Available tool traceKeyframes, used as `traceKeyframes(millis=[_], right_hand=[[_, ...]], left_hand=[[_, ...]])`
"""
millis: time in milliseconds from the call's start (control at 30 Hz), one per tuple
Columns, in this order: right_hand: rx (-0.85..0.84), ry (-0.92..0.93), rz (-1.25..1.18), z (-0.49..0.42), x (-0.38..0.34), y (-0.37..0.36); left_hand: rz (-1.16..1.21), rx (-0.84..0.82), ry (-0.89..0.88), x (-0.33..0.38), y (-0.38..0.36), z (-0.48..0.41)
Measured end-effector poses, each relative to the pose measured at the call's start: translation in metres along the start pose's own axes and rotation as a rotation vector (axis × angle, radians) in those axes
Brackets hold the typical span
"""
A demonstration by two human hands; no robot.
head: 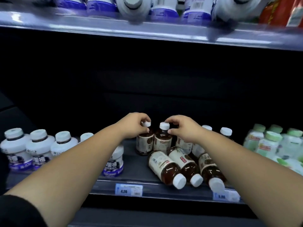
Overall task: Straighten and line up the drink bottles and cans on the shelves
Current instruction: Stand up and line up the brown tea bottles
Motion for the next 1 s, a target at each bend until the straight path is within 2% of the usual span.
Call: traceKeyframes(millis=[200,333,533,700,767,900,1000], right_hand=[[-0.056,-0.053,0.028,-0.018,0.014,-0.009],[-0.051,-0.08,0.057,-0.03,0.006,-0.018],[0.01,-0.157,0.155,-0.043,-0.004,-0.028],[-0.16,-0.072,0.019,-0.042,-0.006,-0.02],[-0.202,-0.068,-0.039,-0.04,-0.007,-0.019],[-0.126,-0.116,0.094,-0.039,-0.007,-0.022],[-0.163,-0.091,0.049,-0.038,-0.005,-0.023]], left_hand=[[-0.066,0.04,0.054,-0.007,-0.003,-0.027],[-0.015,-0.059,0.087,-0.018,-0.01,-0.043],[-0.083,-0.152,0.05,-0.024,-0.01,-0.053],[0.053,-0.36,0.017,-0.021,-0.006,-0.048],[0.108,-0.362,0.022,-0.023,-0.004,-0.045],[0.162,-0.316,0.025,-0.025,-0.005,-0.042],[0.159,-0.303,0.029,-0.025,-0.005,-0.037]])
Point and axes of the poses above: each hand's wrist, its own z-axis away from the middle knuckle, its own y-axis out of the back of the hand, x = y × z, the point moved 5 cm from there along -z, towards the middle knuckle, and after that the axes turned 7 degrees about z, right-handed, at the moved point
